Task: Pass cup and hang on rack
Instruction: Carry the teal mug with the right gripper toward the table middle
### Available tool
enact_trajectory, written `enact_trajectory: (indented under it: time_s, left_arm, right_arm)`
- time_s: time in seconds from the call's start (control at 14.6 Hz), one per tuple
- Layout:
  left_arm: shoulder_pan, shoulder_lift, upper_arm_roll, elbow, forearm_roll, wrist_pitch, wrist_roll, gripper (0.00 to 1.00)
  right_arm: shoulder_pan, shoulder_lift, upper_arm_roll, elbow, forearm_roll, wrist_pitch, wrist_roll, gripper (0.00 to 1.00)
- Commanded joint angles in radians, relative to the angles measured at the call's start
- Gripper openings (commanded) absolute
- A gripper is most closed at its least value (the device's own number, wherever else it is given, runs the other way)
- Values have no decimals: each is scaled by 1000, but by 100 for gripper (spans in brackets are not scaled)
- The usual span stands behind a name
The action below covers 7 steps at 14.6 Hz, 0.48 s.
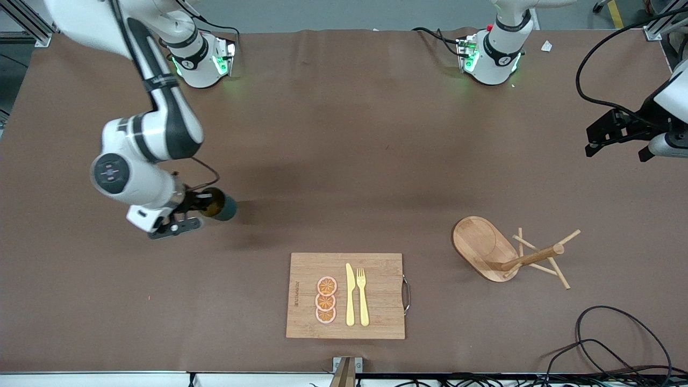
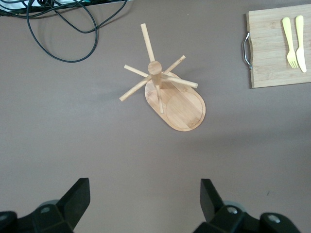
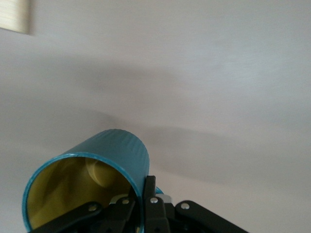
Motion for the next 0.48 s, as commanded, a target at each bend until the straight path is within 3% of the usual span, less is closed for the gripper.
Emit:
enact_trajectory:
  time_s: [0.0,0.41]
  left_arm:
    - [-1,6,-1,13,15,-2,-19,100]
    - [2,6,-1,10,12,-11,-10,100]
  right_arm:
    - [143,-7,-14,5,36,37,230,0]
    - [357,137,-14,187,38,45,590,0]
